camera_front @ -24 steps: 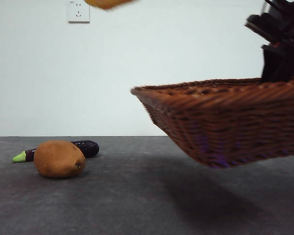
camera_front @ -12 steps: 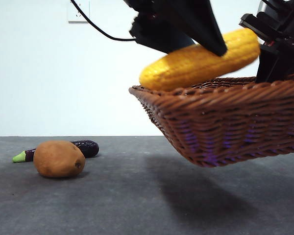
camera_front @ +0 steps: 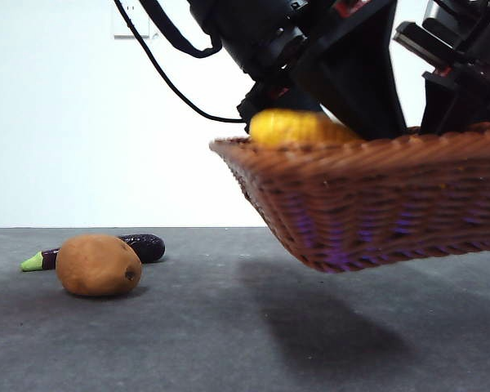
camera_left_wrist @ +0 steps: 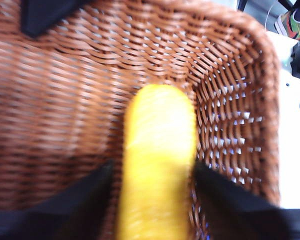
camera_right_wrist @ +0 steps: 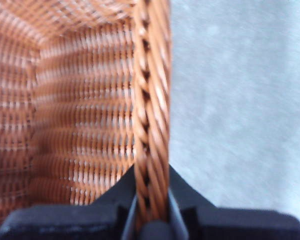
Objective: Help me put the vegetables on the table into the basket
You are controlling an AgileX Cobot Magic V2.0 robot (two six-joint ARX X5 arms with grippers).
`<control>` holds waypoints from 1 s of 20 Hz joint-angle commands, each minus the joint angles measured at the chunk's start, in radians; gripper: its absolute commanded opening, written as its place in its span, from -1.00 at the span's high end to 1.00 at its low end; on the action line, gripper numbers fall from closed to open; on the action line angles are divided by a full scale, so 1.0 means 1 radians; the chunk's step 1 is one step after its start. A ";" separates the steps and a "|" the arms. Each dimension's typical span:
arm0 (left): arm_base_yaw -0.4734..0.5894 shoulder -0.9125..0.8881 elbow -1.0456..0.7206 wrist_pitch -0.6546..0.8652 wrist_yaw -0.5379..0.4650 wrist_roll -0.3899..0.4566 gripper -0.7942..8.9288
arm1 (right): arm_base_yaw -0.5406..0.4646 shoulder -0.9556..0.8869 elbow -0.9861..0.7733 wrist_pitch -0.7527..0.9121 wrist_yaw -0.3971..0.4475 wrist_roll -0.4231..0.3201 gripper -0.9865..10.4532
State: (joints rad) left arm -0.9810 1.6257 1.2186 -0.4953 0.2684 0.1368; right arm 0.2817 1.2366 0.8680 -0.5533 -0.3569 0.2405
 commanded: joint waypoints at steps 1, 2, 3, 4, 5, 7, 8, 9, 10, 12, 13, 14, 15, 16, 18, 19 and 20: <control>-0.002 0.009 -0.005 0.004 0.001 -0.006 -0.38 | 0.002 -0.002 -0.002 0.011 -0.005 0.013 0.85; -0.002 0.005 -0.005 0.002 0.001 -0.006 -0.38 | 0.002 -0.002 -0.002 0.011 -0.005 0.011 0.85; -0.002 -0.001 -0.005 0.003 0.001 -0.006 -0.38 | 0.002 -0.002 -0.002 0.010 -0.005 0.010 0.85; -0.001 -0.015 -0.005 0.003 0.000 -0.006 -0.38 | 0.002 -0.002 -0.002 0.011 -0.005 0.010 0.85; 0.000 -0.035 -0.005 0.002 0.000 -0.006 -0.38 | 0.002 -0.002 -0.002 0.011 -0.004 0.010 0.85; 0.010 -0.099 -0.005 -0.002 -0.009 -0.005 -0.38 | 0.001 -0.002 -0.002 0.011 0.010 0.009 0.85; 0.021 -0.137 -0.005 -0.006 -0.020 -0.006 -0.38 | 0.000 -0.002 -0.002 0.012 0.010 0.009 0.85; 0.037 -0.175 -0.005 -0.017 -0.051 -0.006 -0.38 | 0.000 -0.002 -0.002 0.013 0.010 0.009 0.85; 0.059 -0.222 -0.005 -0.043 -0.100 -0.015 -0.38 | 0.000 -0.002 -0.002 0.014 0.010 0.009 0.85; 0.118 -0.314 -0.005 -0.108 -0.226 -0.069 -0.38 | 0.000 -0.002 -0.002 0.027 0.011 0.010 0.85; 0.158 -0.357 -0.005 -0.145 -0.291 -0.120 -0.38 | 0.000 -0.002 -0.002 0.042 0.011 0.014 0.85; 0.207 -0.391 -0.005 -0.184 -0.342 -0.170 -0.38 | 0.000 -0.002 -0.002 0.060 0.010 0.022 0.85; 0.264 -0.414 -0.005 -0.228 -0.375 -0.222 -0.38 | 0.000 -0.002 -0.002 0.077 0.011 0.028 0.85; 0.325 -0.420 -0.005 -0.270 -0.372 -0.263 -0.38 | 0.000 -0.002 -0.002 0.088 0.019 0.028 0.85; 0.431 -0.399 -0.005 -0.325 -0.364 -0.303 -0.39 | 0.000 -0.002 -0.002 0.087 0.077 0.017 0.85; 0.464 -0.374 -0.005 -0.325 -0.357 -0.341 -0.39 | 0.000 -0.002 -0.002 0.090 0.088 0.015 0.85; 0.488 -0.340 -0.005 -0.318 -0.333 -0.367 -0.39 | 0.000 -0.002 -0.002 0.094 0.088 0.004 0.85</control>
State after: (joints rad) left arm -0.4904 1.2823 1.2186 -0.8211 -0.0689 -0.1955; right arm 0.2806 1.2369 0.8680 -0.4759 -0.2607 0.2432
